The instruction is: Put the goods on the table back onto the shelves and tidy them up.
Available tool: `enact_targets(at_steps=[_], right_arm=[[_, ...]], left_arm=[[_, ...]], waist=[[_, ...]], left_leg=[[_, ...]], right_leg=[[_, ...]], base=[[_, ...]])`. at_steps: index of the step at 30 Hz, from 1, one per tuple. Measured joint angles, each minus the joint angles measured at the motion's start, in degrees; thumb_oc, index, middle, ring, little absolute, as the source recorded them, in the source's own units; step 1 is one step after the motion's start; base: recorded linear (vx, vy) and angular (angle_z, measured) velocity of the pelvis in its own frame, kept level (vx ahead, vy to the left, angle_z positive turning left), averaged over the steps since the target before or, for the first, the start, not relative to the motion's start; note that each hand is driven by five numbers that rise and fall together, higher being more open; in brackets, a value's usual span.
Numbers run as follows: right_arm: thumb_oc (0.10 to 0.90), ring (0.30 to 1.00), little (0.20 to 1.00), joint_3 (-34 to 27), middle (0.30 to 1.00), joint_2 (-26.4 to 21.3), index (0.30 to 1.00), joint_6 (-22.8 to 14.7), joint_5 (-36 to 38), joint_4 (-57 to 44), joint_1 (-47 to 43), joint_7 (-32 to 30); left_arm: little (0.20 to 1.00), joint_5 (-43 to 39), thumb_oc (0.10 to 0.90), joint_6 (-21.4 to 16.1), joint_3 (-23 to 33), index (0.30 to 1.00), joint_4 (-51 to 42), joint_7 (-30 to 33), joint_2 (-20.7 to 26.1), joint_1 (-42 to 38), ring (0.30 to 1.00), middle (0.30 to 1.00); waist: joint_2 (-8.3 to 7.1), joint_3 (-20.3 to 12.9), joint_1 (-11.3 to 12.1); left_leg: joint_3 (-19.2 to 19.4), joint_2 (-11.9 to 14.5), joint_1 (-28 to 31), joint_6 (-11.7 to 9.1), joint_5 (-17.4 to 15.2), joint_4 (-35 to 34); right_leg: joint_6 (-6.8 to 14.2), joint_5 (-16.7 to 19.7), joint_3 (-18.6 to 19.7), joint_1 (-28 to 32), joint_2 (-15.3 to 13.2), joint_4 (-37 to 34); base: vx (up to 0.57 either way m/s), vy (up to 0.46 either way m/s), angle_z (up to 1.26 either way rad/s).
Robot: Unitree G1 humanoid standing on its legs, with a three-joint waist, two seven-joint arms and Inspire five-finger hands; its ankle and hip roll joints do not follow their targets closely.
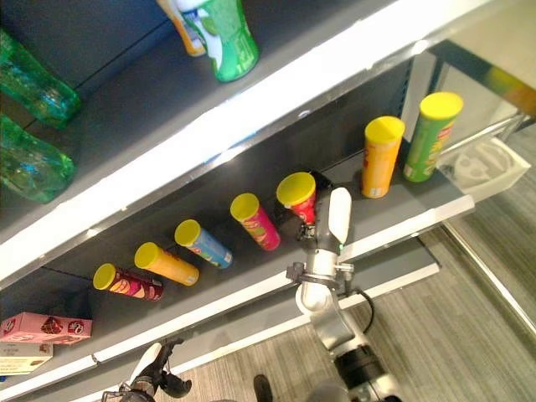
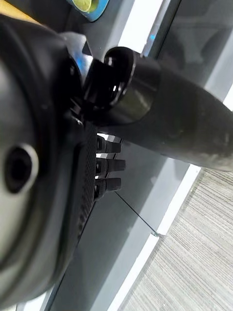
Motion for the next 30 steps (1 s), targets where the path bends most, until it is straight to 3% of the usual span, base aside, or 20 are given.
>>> enact_targets(at_steps=[7, 15, 30], right_arm=[[0.400, 0.300, 0.300, -2.80, 0.300, -1.22, 0.300, 0.27, -3.29, 1.46, -2.48, -4.13], [0.400, 0.300, 0.300, -3.66, 0.300, -2.62, 0.300, 0.09, -7.57, 4.93, -7.79, -6.31], [0.400, 0.300, 0.300, -9.39, 0.300, -2.50, 0.300, 0.22, -8.30, 4.60, -11.15, -9.02]], left_arm=[[0.900, -0.10, 0.800, -0.28, -0.53, 0.900, -1.25, 1.21, 0.21, -1.15, 0.900, 0.900], [0.900, -0.08, 0.800, -2.65, -1.81, 0.900, -3.74, 2.94, 1.67, -6.14, 0.900, 0.900], [0.900, -0.01, 0.800, -3.76, -1.81, 0.900, -8.42, 3.30, 4.45, -7.36, 0.900, 0.900]], waist=[[3.43, 1.91, 0.58], [6.09, 3.89, 1.31], [6.71, 4.59, 1.41]], left_leg=[[-0.97, -1.06, -1.75, 0.36, 0.40, 0.03], [-1.88, -3.77, -3.51, 1.15, 0.94, 0.04], [-2.83, -5.85, -4.02, 1.21, 0.99, 0.06]], right_leg=[[0.20, 0.22, -0.68, -1.16, -1.29, 0.40], [2.30, 0.36, -0.56, -2.78, -4.22, 0.41], [3.57, -0.08, -1.05, -2.84, -6.64, 0.41]], base=[[-0.04, 0.042, 0.08], [-0.02, 0.050, 0.07], [0.00, 0.008, 0.03]])
